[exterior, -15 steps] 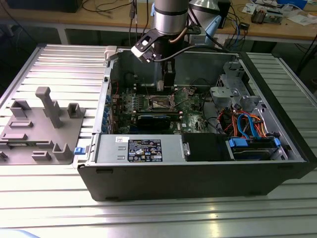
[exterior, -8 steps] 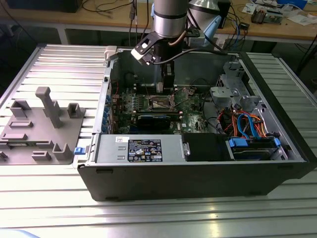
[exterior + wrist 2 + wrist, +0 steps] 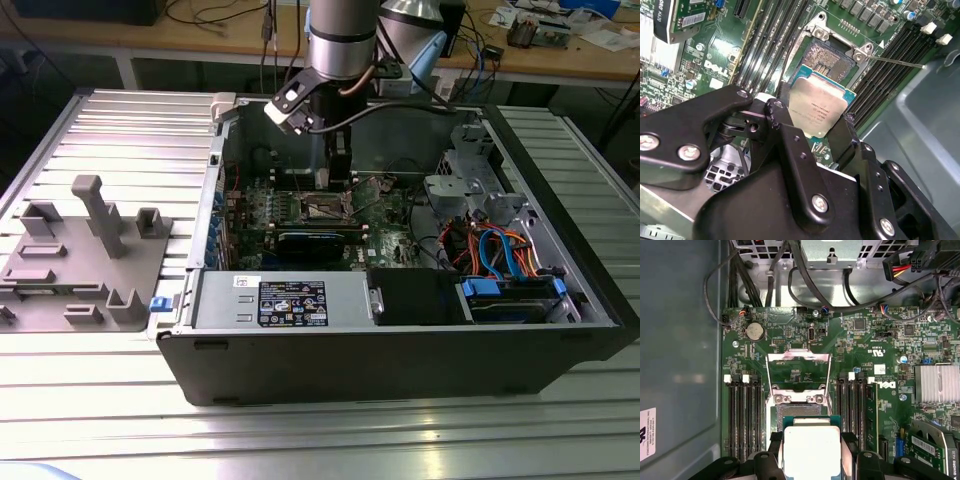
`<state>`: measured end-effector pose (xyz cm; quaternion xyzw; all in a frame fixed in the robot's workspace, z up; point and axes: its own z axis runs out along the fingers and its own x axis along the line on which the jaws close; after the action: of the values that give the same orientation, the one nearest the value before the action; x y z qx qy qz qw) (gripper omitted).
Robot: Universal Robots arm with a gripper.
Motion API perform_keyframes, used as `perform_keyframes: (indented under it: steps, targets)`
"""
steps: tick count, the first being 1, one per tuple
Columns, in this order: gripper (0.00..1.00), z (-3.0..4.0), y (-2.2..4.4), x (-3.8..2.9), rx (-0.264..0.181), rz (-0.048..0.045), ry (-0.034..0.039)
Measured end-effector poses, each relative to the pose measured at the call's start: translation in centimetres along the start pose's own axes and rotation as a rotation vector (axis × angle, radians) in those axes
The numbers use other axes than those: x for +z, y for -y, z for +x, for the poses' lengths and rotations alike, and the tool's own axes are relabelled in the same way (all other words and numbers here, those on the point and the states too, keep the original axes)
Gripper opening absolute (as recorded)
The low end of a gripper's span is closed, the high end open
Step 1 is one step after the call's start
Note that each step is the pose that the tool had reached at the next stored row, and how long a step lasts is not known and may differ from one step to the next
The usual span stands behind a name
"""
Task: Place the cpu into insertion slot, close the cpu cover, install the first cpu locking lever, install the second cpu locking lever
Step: 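Place the cpu into insertion slot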
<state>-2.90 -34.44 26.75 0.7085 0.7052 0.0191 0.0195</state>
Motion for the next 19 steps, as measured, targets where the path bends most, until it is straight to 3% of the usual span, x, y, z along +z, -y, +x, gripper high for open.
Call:
perform_keyframes:
  steps: [10,19]
  targets:
    - [0.54,0.00,0.01,0.14,0.000,0.0001,0.0002]
    - [0.54,0.00,0.04,0.76,0.000,-0.0004,0.0003]
